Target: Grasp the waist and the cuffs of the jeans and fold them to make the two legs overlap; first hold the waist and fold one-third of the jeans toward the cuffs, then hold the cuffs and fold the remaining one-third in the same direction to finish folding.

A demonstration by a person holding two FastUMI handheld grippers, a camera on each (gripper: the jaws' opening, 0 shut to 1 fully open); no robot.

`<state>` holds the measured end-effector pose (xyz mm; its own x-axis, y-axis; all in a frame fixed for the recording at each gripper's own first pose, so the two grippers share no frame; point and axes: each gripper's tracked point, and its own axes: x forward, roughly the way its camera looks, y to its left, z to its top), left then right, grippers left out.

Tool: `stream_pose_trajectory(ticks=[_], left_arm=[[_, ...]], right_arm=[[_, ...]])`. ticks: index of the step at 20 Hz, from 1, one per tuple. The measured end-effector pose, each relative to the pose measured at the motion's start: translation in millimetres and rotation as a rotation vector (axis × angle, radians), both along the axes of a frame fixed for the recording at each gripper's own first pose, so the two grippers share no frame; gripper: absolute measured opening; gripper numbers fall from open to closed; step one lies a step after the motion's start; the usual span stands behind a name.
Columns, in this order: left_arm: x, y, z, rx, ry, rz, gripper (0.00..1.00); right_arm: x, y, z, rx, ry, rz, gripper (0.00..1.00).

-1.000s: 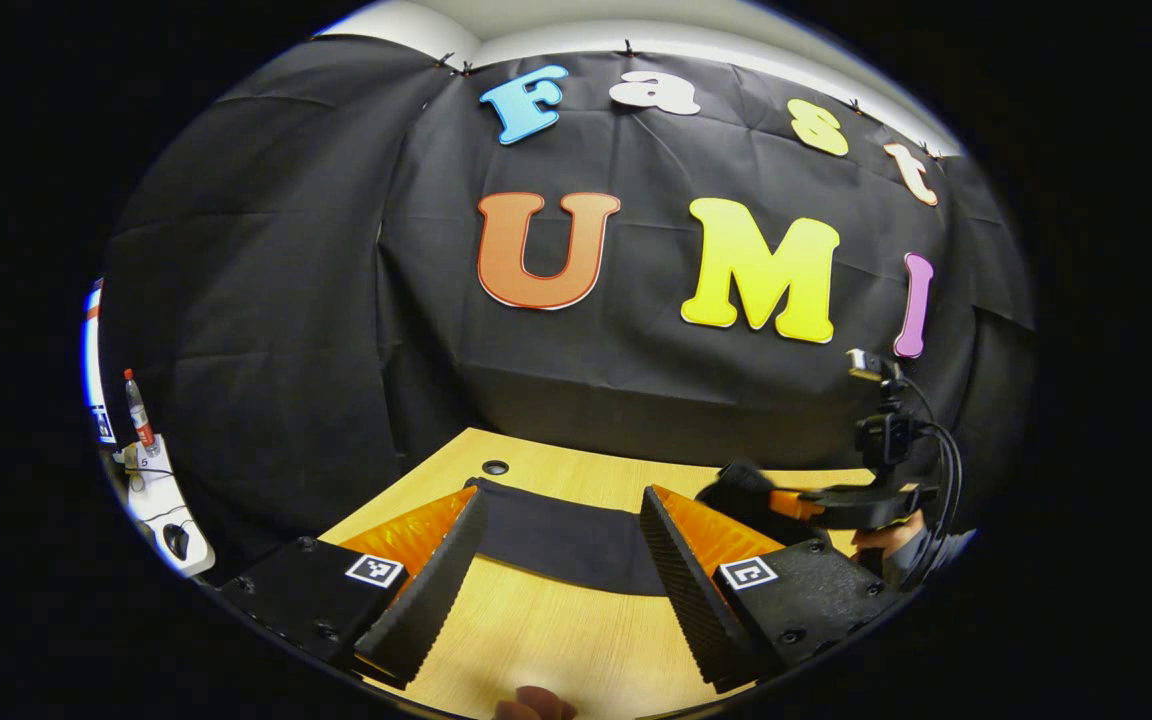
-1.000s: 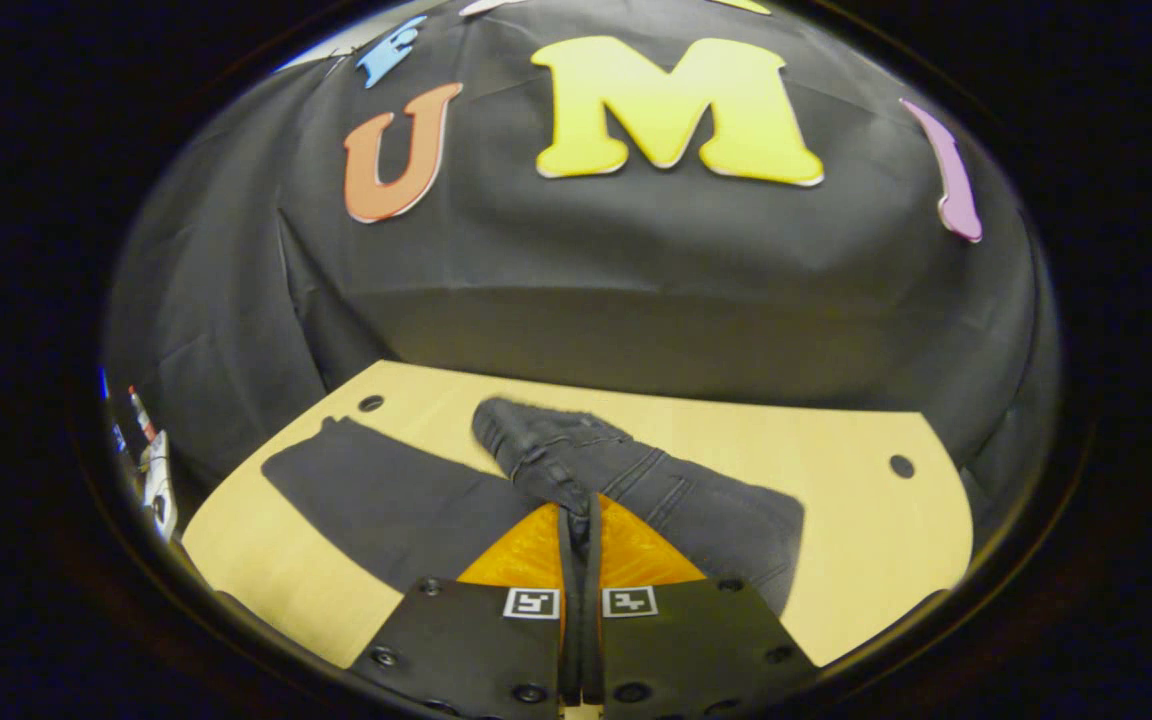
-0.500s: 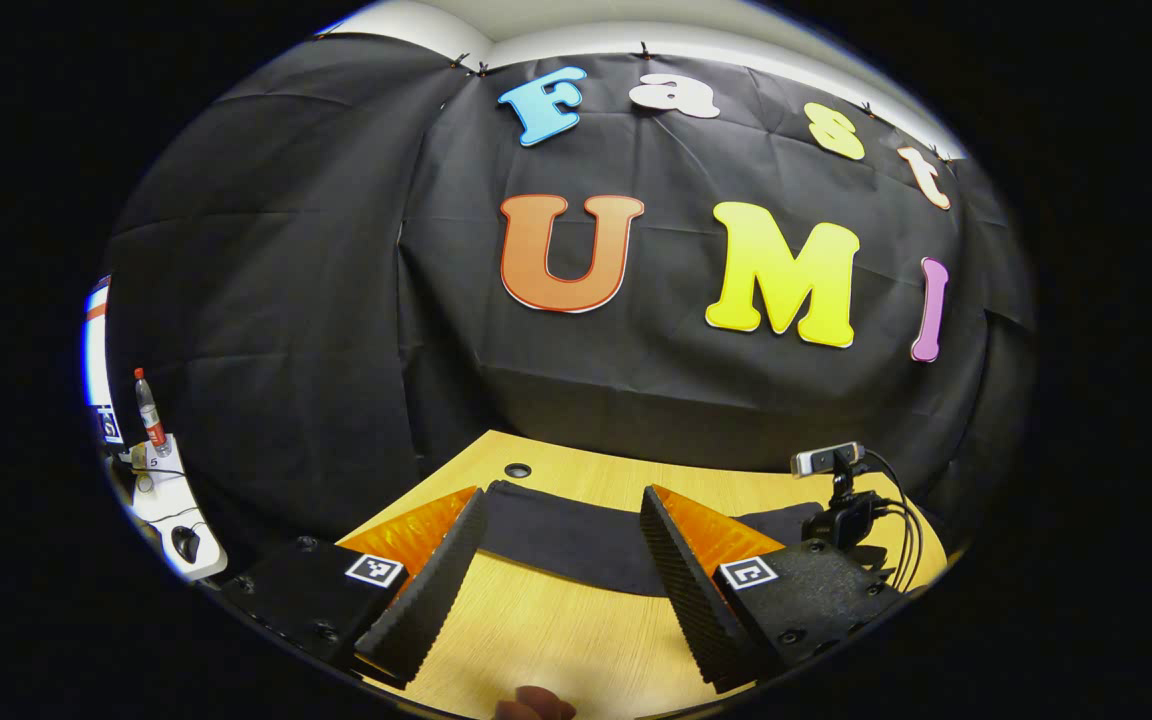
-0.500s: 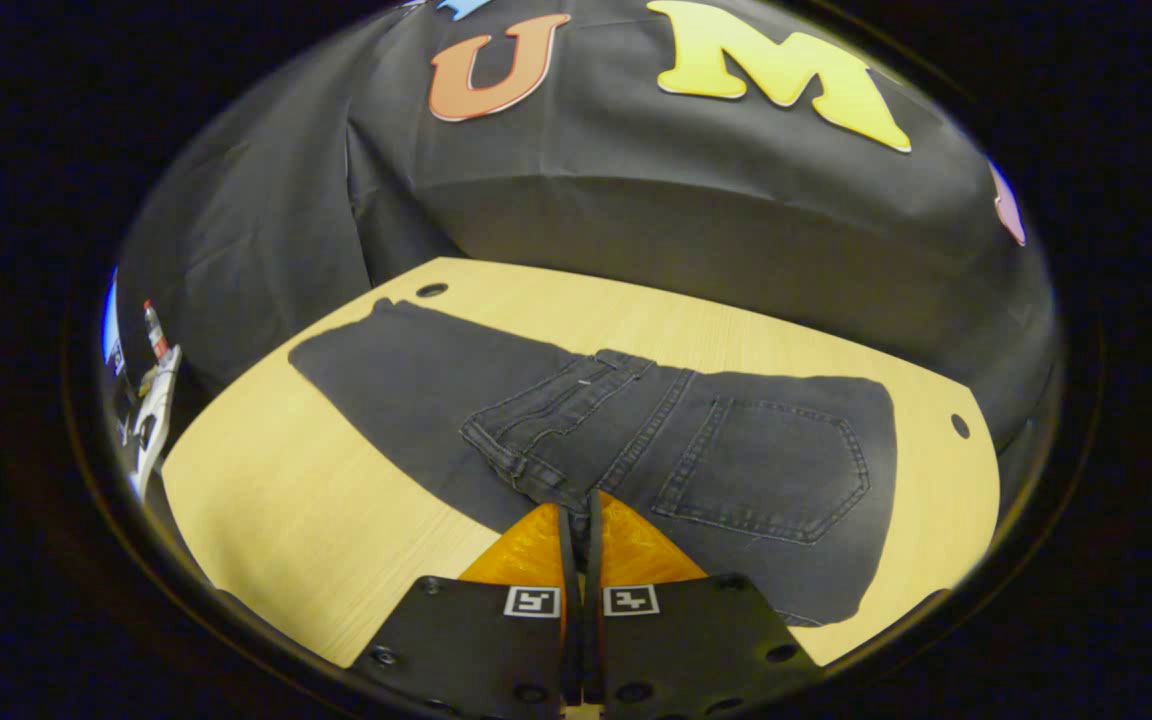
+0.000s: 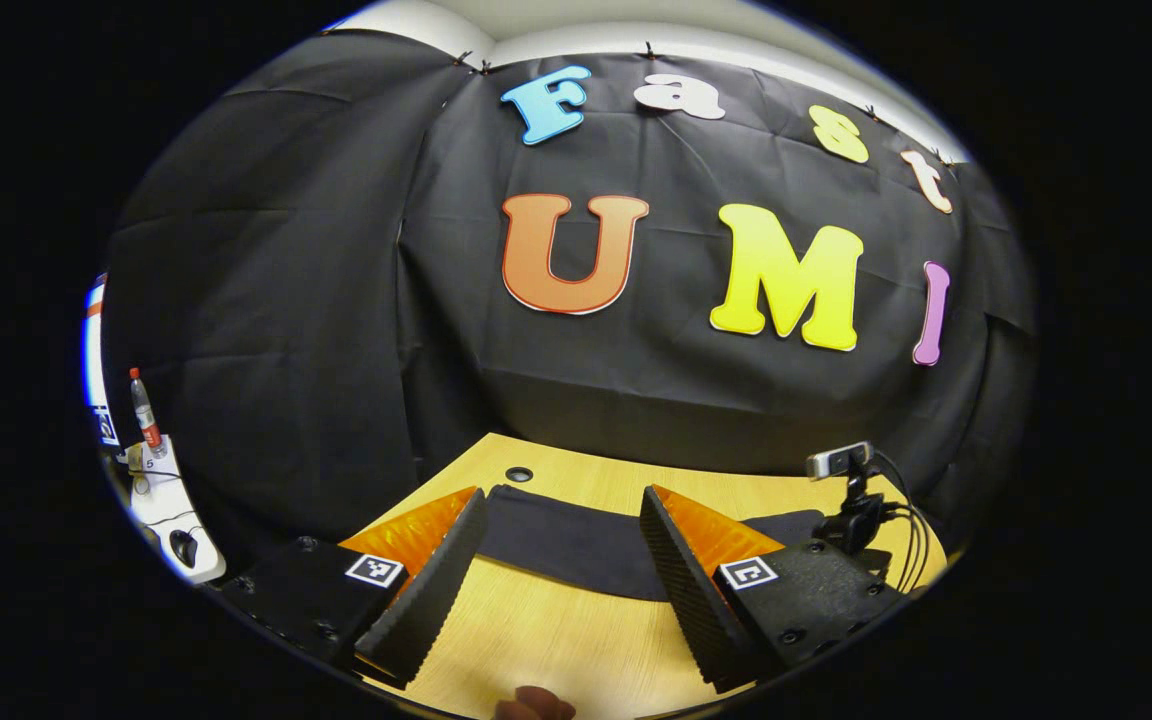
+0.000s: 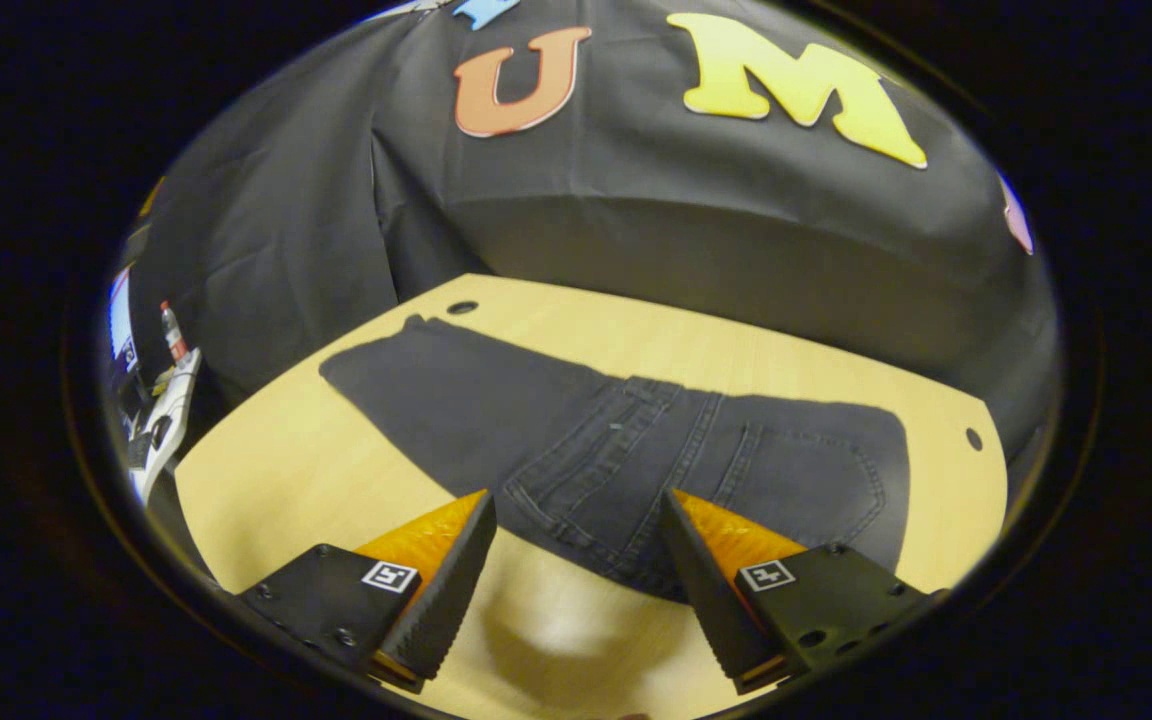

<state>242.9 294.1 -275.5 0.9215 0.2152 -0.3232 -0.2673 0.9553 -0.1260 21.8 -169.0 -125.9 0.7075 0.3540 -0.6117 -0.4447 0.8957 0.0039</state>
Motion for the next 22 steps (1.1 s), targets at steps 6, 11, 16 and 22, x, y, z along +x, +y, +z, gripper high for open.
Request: stream_pose_trajectory(ticks=[6, 11, 16, 22], left_arm=[[16.9, 15.0, -29.3, -0.1, 0.036, 0.0, 0.99], [34.0, 21.3, -80.0, -0.394, 0.107, 0.025, 0.99], [53.7, 52.8, -140.9, -0.829, 0.146, 0.22, 0.99], [81.9, 57.5, -199.7, -1.025, 0.2, 0.278, 0.99]], right_arm=[[31.5, -14.4, 108.5, 0.149, -0.184, -0.102, 0.99], [49.4, -63.4, 216.4, 0.244, -0.374, -0.196, 1.0], [49.5, -117.7, 301.0, 0.276, -0.555, -0.291, 0.98], [37.7, -164.4, 378.4, 0.174, -0.831, -0.369, 0.98]])
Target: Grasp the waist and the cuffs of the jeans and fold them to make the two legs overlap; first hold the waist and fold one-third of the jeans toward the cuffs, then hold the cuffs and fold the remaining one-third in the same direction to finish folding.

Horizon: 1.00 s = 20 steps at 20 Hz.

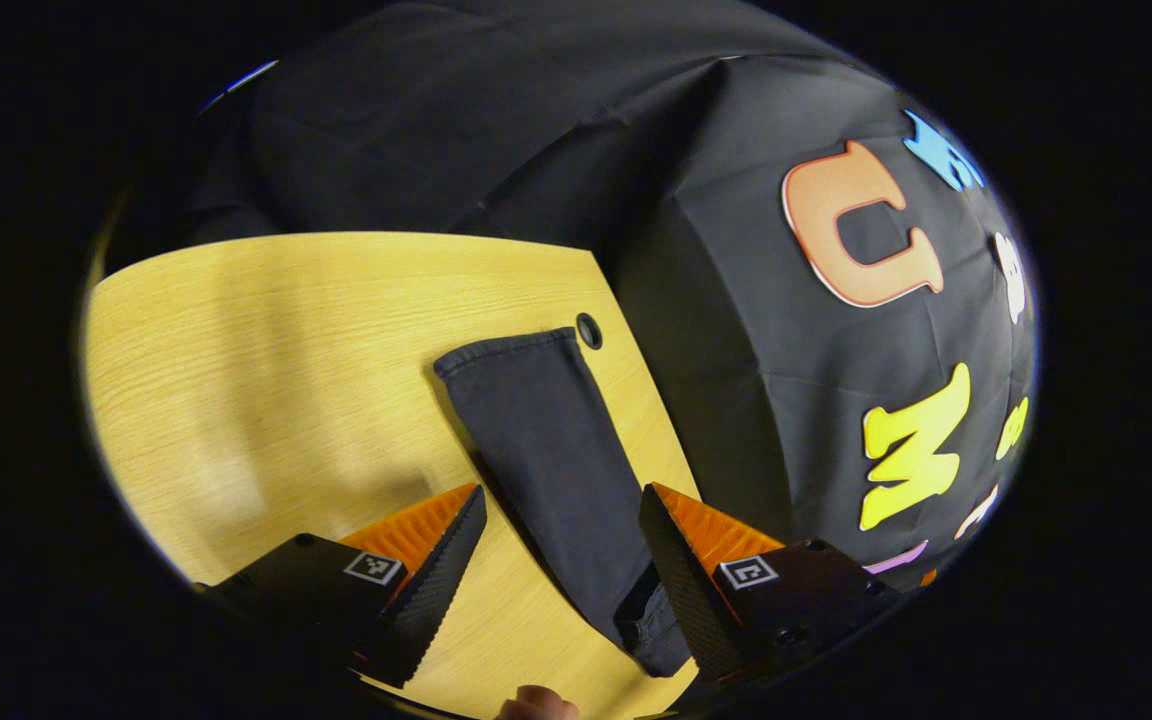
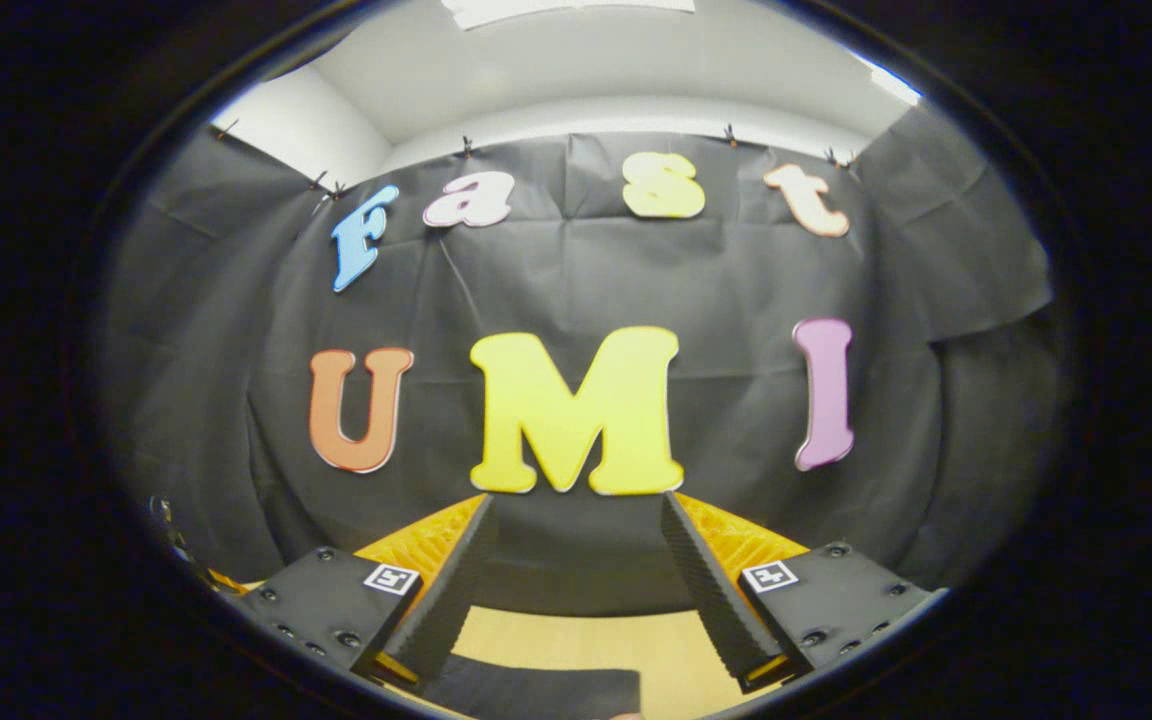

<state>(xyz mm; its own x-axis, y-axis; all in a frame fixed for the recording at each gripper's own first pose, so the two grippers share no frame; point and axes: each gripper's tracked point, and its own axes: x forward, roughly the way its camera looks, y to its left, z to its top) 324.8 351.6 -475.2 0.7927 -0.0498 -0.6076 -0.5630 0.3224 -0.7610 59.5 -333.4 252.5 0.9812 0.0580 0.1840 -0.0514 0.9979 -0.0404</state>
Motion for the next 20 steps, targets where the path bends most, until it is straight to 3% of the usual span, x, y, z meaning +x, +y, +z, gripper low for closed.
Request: stream_pose_trajectory(ticks=[4, 9, 15, 20], left_arm=[[-2.9, 25.4, -21.7, -0.067, 0.008, 0.082, 0.99], [9.5, 41.3, -45.6, -0.124, 0.028, 0.158, 0.99], [35.6, 50.1, -49.1, -0.163, -0.024, 0.183, 1.0], [60.7, 57.3, -53.2, -0.25, -0.057, 0.231, 0.91]], right_arm=[[-11.5, -3.7, 27.4, -0.049, -0.105, -0.033, 0.98], [-5.8, -17.7, 19.2, -0.023, -0.053, -0.054, 0.98], [-5.6, -21.9, 10.2, -0.044, -0.02, -0.055, 0.99], [-4.4, -15.7, 0.4, -0.07, 0.011, -0.035, 0.99]])
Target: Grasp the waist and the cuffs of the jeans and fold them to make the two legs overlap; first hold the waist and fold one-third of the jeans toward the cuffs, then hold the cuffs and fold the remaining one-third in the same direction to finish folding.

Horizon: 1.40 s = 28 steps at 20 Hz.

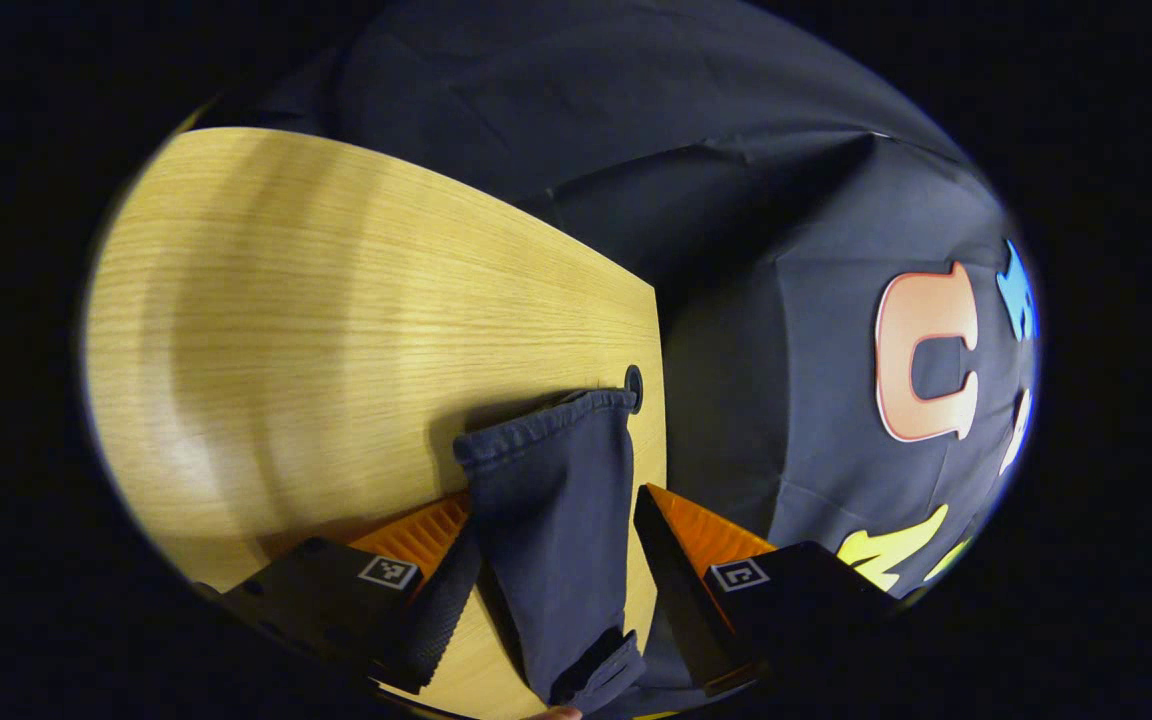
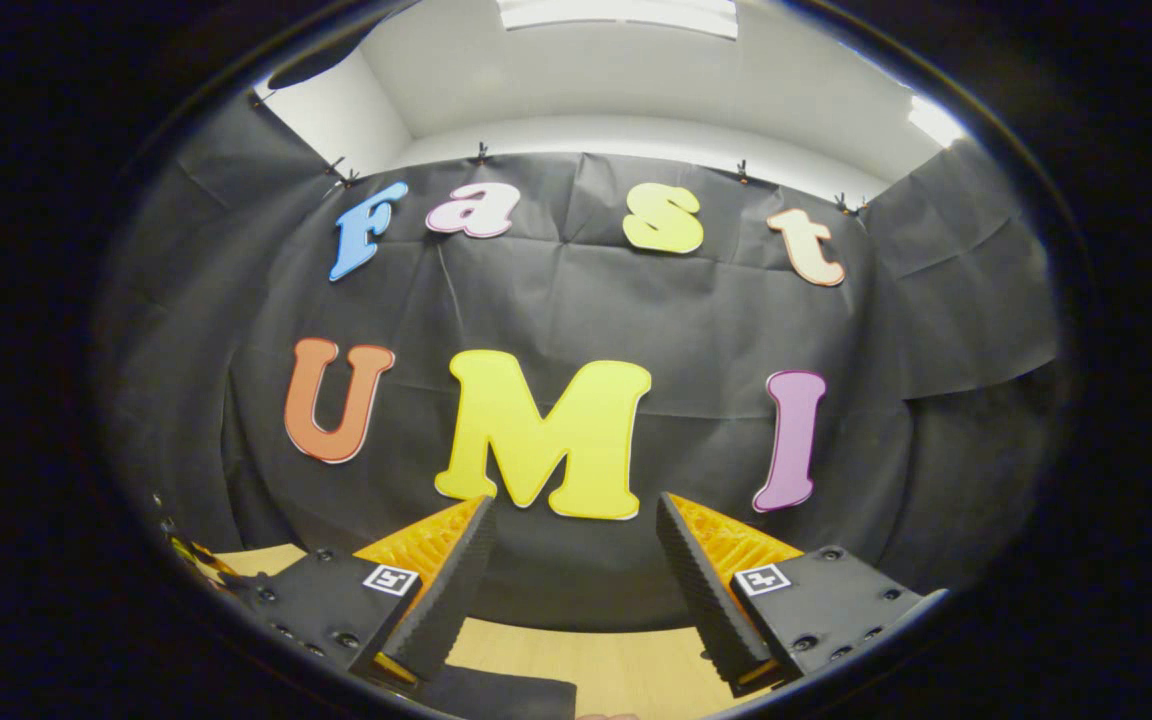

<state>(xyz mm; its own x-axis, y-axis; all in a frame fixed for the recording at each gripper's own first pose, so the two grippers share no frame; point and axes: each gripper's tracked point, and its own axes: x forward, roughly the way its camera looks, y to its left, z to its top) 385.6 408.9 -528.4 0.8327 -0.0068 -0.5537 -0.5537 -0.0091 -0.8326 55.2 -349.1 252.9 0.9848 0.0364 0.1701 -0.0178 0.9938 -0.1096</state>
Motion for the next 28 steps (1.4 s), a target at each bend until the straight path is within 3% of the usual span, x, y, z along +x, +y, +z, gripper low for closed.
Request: stream_pose_trajectory(ticks=[3, 7, 10, 19, 28], left_arm=[[6.6, -0.6, -10.4, 0.001, 0.008, -0.02, 0.9], [4.3, -2.2, -26.7, -0.006, 0.057, -0.034, 0.19], [2.1, -3.0, -28.0, 0.042, 0.064, -0.048, 0.08], [4.6, -4.0, 3.9, 0.213, 0.07, -0.127, 0.05], [22.9, -28.3, 92.4, 0.393, -0.044, -0.21, 0.05]], right_arm=[[0.3, 1.1, 0.5, -0.008, 0.0, -0.001, 0.98], [0.2, 2.1, 0.1, -0.044, 0.002, -0.004, 0.98], [0.0, -0.3, 0.8, -0.064, 0.003, -0.013, 0.98], [-2.7, -16.7, -0.1, -0.05, 0.023, -0.038, 0.99], [-12.1, -42.7, -2.0, 0.021, 0.043, -0.077, 0.99]])
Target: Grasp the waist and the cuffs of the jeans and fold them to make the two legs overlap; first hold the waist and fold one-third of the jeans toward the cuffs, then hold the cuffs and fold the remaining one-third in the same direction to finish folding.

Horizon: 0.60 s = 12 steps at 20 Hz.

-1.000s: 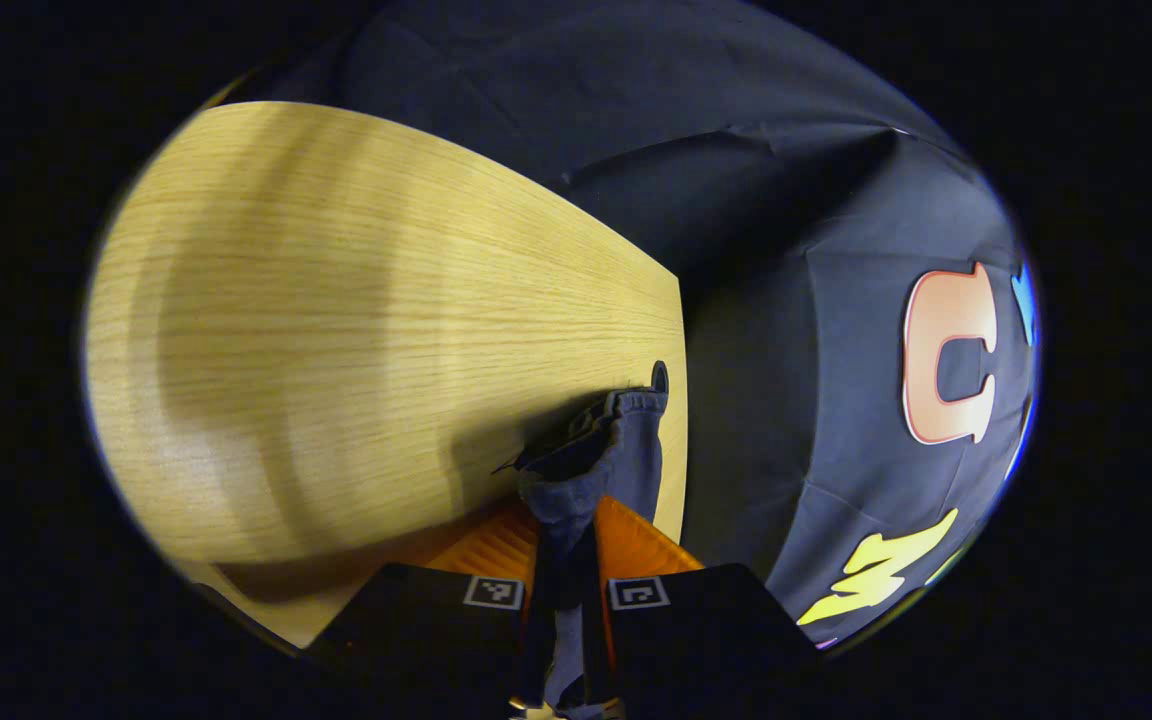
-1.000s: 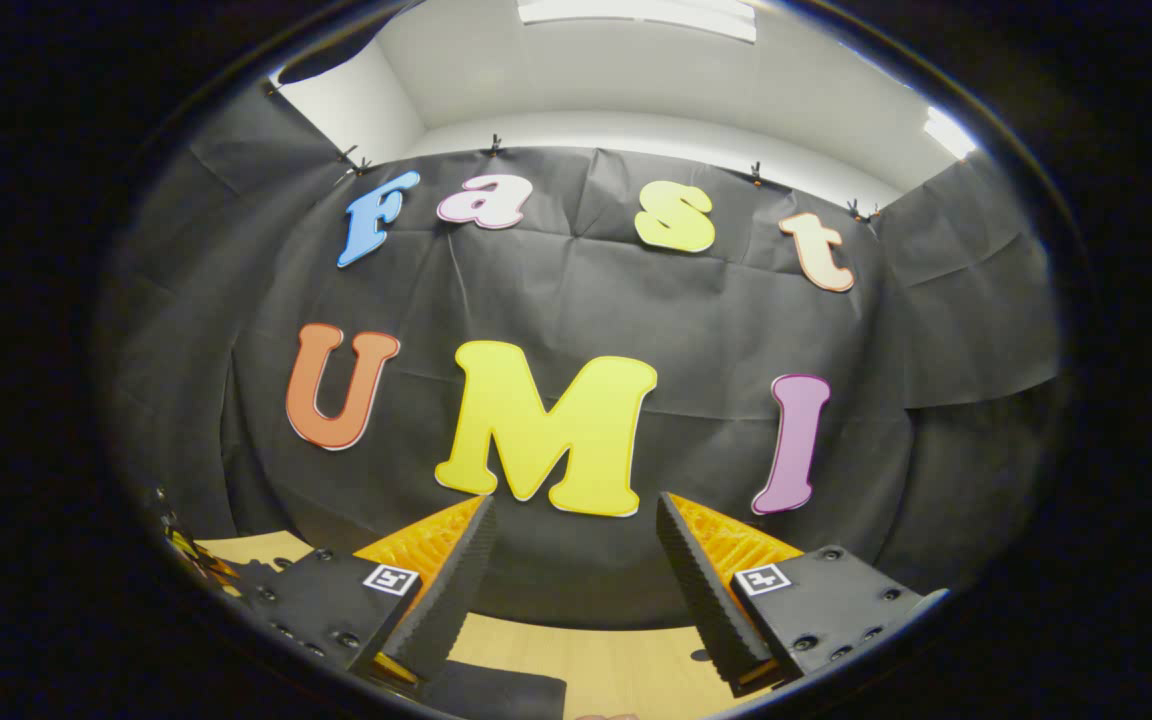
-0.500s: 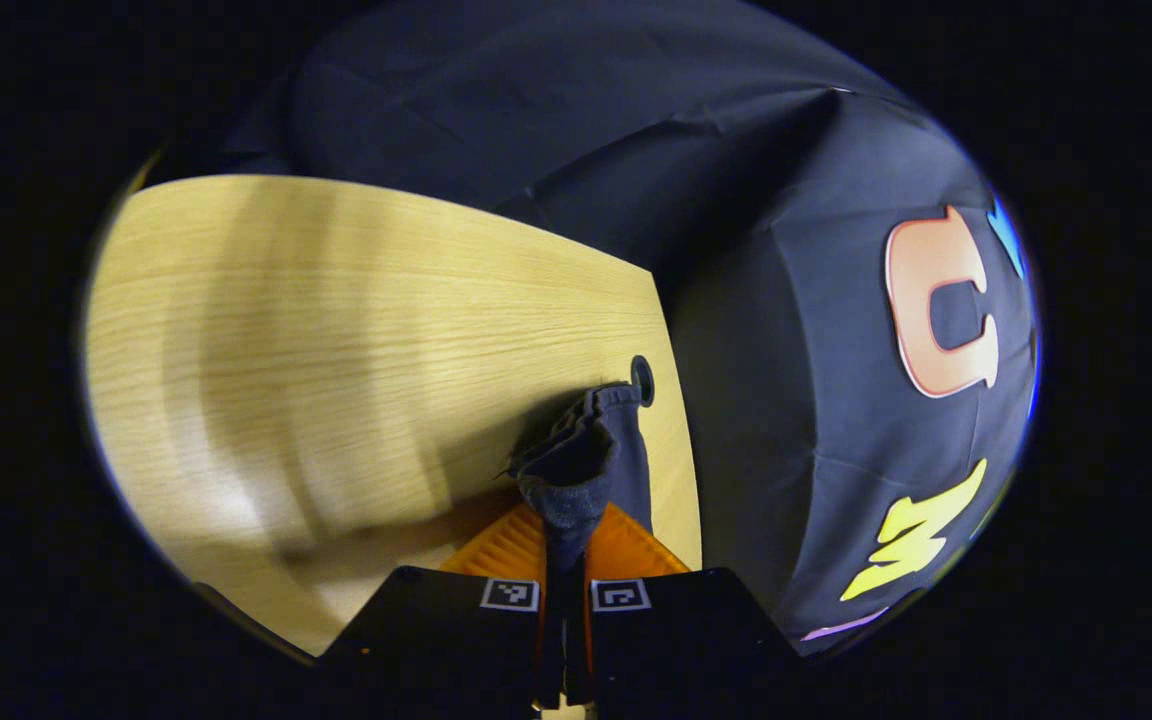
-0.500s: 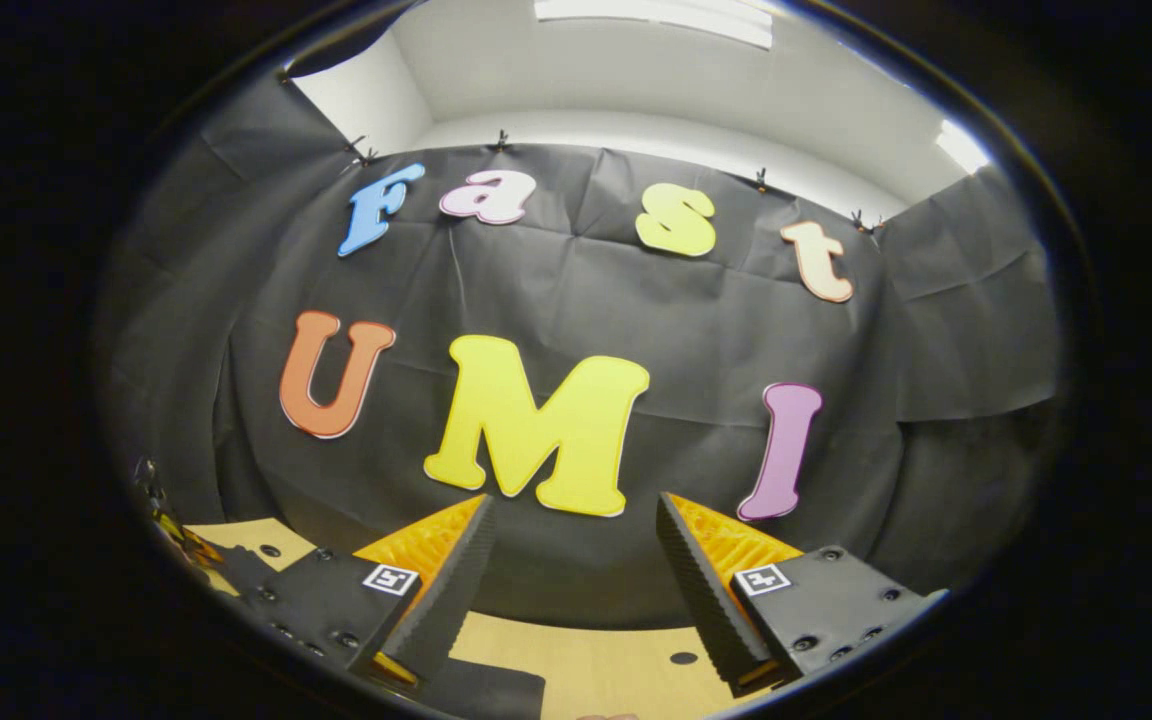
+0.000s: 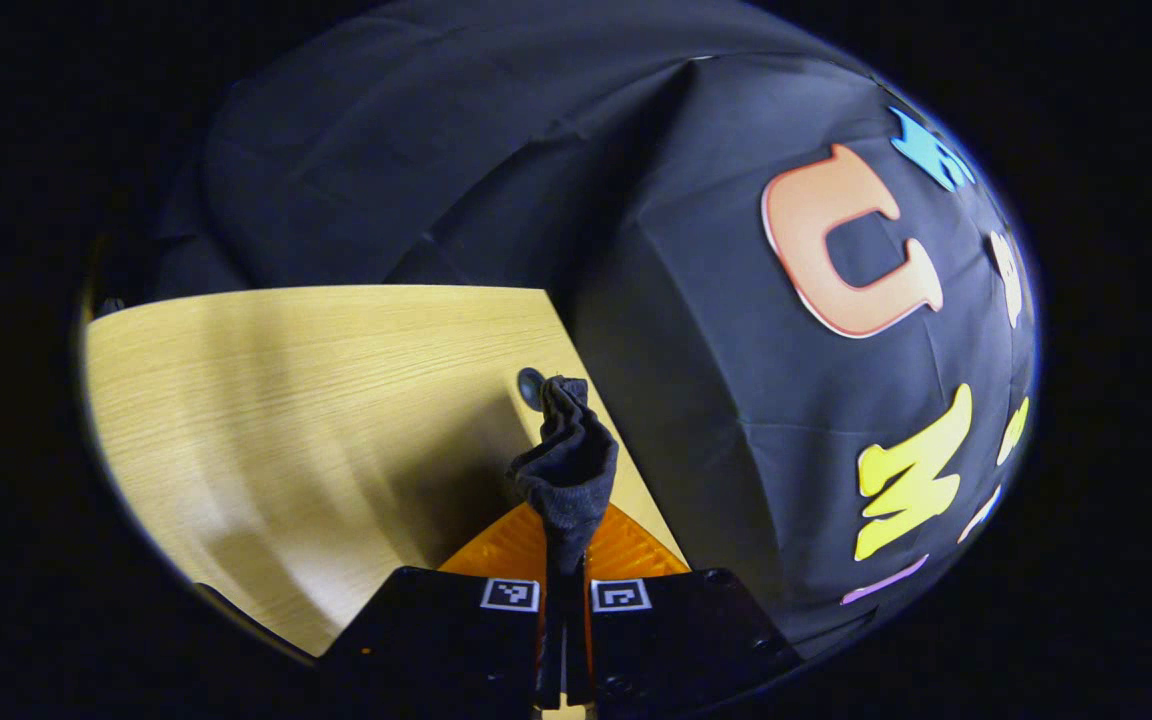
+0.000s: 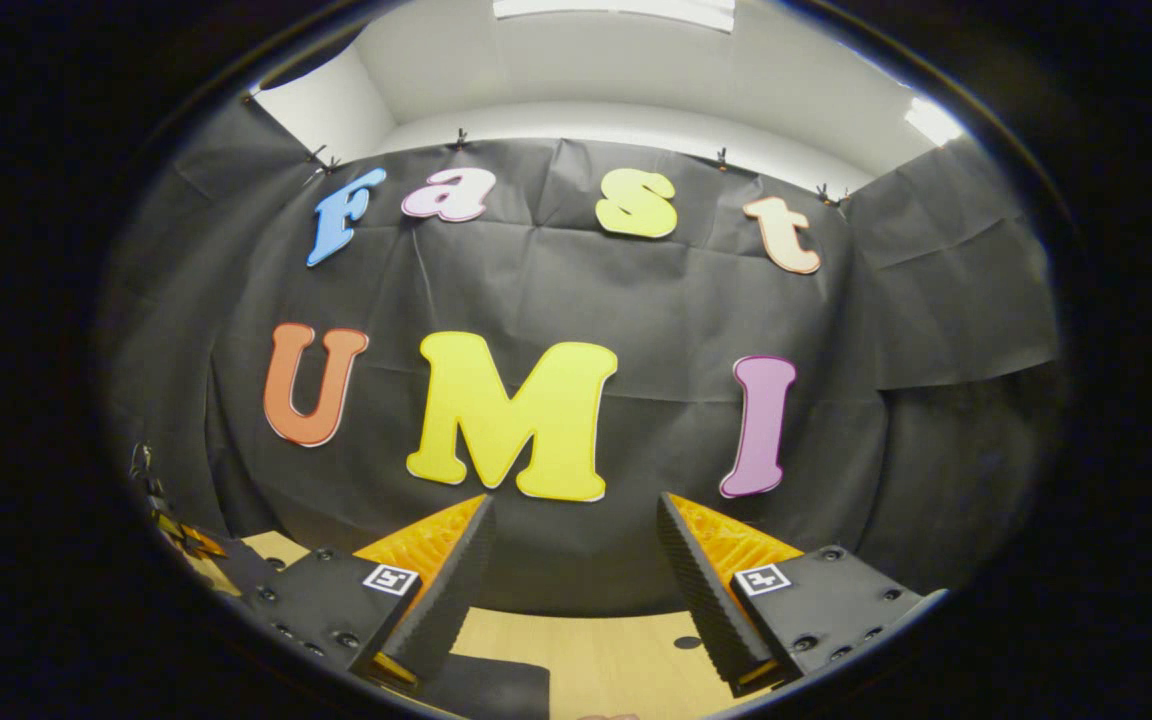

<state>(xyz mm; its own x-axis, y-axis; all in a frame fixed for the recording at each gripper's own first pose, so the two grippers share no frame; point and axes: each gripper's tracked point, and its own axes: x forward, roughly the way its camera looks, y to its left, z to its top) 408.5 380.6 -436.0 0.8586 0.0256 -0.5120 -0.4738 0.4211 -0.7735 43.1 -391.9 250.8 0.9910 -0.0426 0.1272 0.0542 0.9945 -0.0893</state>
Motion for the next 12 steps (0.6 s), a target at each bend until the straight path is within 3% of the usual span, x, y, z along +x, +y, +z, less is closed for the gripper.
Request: stream_pose_trajectory(ticks=[12], left_arm=[[27.5, -94.2, 97.2, 0.266, -0.139, -0.225, 0.05]], right_arm=[[-21.4, -21.2, -10.9, 0.037, 0.019, -0.035, 0.99]])
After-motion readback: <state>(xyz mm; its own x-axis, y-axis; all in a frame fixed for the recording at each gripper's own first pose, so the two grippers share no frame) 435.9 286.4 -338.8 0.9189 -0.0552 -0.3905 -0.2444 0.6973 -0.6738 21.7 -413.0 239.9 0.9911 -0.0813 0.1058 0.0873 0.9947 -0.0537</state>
